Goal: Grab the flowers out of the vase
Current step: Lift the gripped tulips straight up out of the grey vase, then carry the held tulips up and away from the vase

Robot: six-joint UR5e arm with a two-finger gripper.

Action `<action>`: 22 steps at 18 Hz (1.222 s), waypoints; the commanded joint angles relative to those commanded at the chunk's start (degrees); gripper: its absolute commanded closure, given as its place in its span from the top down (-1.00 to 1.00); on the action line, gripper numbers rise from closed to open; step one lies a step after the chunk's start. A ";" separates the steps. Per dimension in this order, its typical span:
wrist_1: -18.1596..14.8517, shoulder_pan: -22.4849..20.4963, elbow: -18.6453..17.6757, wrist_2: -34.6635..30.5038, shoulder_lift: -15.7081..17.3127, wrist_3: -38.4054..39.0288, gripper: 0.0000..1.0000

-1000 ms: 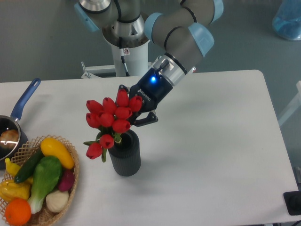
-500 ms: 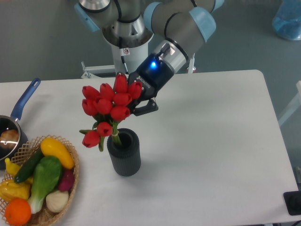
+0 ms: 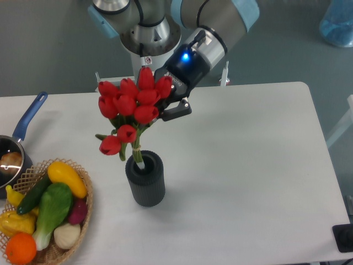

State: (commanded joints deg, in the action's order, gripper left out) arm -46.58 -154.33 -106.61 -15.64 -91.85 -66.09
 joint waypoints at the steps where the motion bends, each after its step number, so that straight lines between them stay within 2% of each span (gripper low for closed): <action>1: 0.00 -0.44 0.26 0.00 0.09 0.09 -0.47; 12: -0.09 -1.93 0.62 1.93 2.46 1.58 -0.48; 15: -0.17 -3.95 0.44 2.20 2.55 1.76 -0.48; 22: 0.00 -12.30 0.17 1.76 1.06 0.88 -0.48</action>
State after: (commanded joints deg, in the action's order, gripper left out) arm -46.58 -166.63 -106.44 -13.89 -90.79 -65.21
